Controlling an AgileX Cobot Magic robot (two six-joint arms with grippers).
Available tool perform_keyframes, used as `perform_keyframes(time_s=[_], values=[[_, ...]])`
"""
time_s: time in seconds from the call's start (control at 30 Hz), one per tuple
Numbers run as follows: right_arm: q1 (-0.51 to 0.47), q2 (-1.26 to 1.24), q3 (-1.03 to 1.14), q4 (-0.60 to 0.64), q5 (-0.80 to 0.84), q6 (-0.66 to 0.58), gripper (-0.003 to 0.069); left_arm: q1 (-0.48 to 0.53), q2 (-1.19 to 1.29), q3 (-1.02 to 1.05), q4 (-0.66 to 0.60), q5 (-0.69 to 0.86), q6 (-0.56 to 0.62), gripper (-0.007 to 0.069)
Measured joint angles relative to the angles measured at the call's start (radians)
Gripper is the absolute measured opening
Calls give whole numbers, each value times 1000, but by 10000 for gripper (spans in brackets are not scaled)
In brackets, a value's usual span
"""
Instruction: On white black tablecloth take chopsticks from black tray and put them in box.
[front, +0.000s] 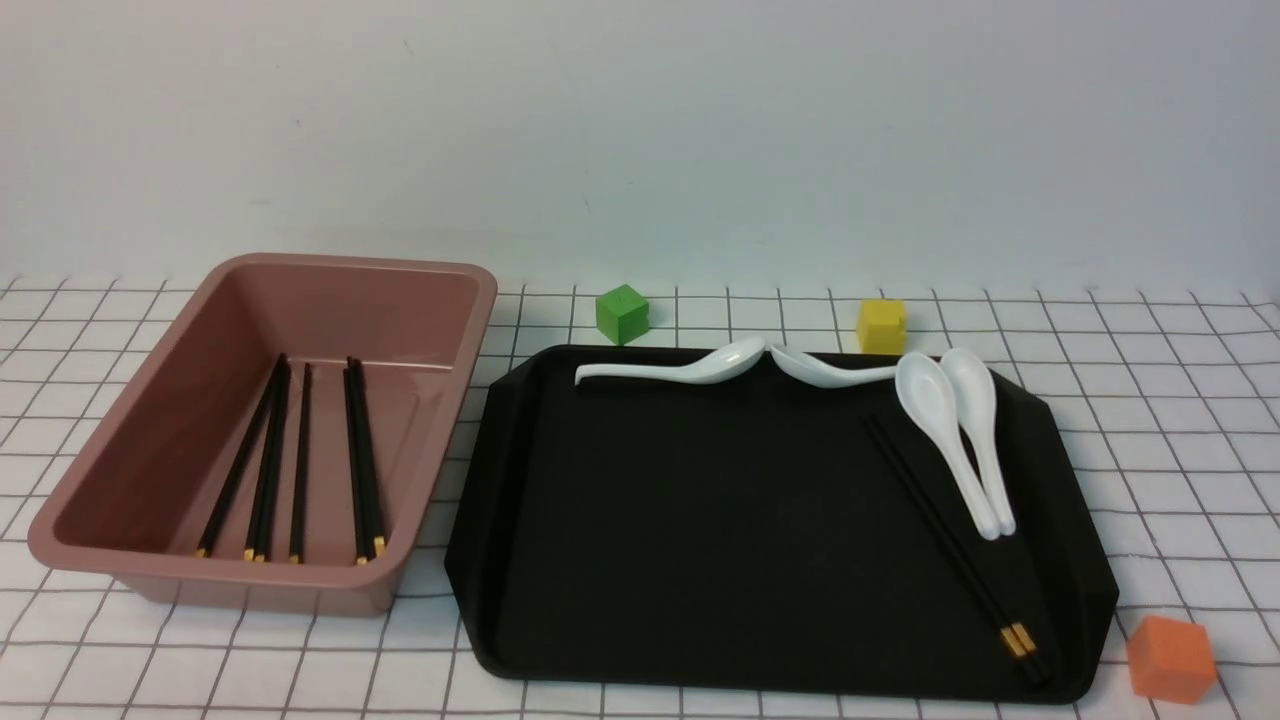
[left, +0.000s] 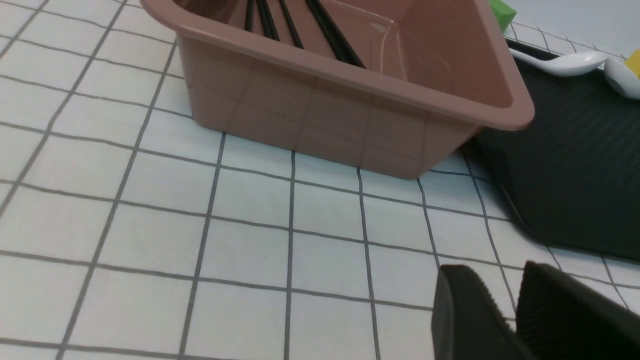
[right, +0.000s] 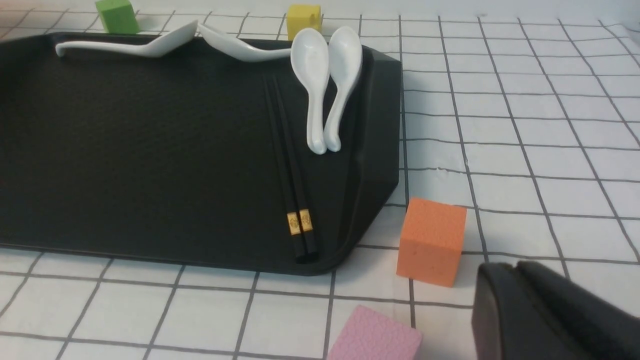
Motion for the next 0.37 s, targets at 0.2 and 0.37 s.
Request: perform_keyframes(time_s=[0.2, 0.37], values=[[0, 0, 0, 0, 0, 0, 51, 0, 0, 0, 0, 0, 0, 189], [0, 0, 0, 0, 0, 0, 51, 0, 0, 0, 0, 0, 0, 197]])
